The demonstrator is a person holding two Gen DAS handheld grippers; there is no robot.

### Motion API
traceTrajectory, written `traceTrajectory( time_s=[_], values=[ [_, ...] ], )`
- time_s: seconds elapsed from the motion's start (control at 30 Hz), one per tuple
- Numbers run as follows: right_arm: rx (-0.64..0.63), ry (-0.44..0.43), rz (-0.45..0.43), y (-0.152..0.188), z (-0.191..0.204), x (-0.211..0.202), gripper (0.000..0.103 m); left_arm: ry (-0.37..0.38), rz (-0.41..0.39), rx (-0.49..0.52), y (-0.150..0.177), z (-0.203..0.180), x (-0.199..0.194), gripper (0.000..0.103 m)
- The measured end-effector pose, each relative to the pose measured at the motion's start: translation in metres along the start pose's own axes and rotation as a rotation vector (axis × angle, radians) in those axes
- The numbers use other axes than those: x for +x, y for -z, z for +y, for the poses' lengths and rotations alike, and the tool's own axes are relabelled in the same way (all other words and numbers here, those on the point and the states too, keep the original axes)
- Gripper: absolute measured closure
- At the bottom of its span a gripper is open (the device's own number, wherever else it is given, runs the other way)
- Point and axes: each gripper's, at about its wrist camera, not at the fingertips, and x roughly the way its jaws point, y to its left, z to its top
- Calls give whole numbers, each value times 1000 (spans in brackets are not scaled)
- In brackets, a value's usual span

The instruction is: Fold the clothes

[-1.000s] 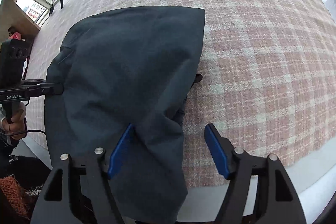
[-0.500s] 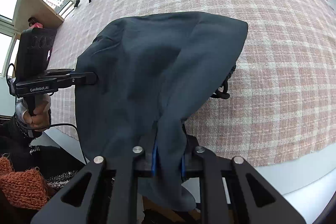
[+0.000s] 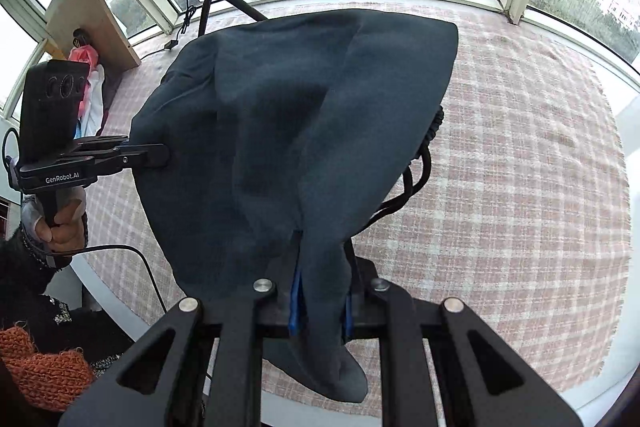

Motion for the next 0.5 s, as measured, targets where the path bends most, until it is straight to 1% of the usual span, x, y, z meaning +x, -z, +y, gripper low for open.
traceTrajectory(
  time_s=[0.03,0.07,0.17,0.23,0.3,0.33,0.37,0.4,0.43,0.47,0.5],
  values=[
    [-14,10,5,-9,1,7,88,-12,-7,-5,-7,6,3,94],
    [-26,15,10,-22,0,16,88,-17,-10,-6,-11,18,-3,94],
    [-49,26,30,-50,6,38,88,-39,-20,-39,-32,39,10,95],
    [-53,31,50,-66,0,58,88,-47,-23,-53,-42,53,18,95],
    [-55,50,67,-61,-8,76,88,-49,-4,-87,-54,71,28,94],
    [-61,76,88,-60,-19,87,84,-40,16,-116,-57,83,38,94],
    [-44,114,122,-55,-33,97,82,-50,35,-135,-57,93,43,93],
    [-4,152,158,-58,-45,110,78,-66,53,-151,-56,103,46,88],
    [40,172,176,-59,-55,116,72,-82,71,-166,-55,112,48,88],
    [77,167,169,-57,-62,113,72,-98,89,-181,-54,122,51,88],
    [115,163,161,-55,-69,110,71,-99,80,-189,-52,126,42,87]
  ],
)
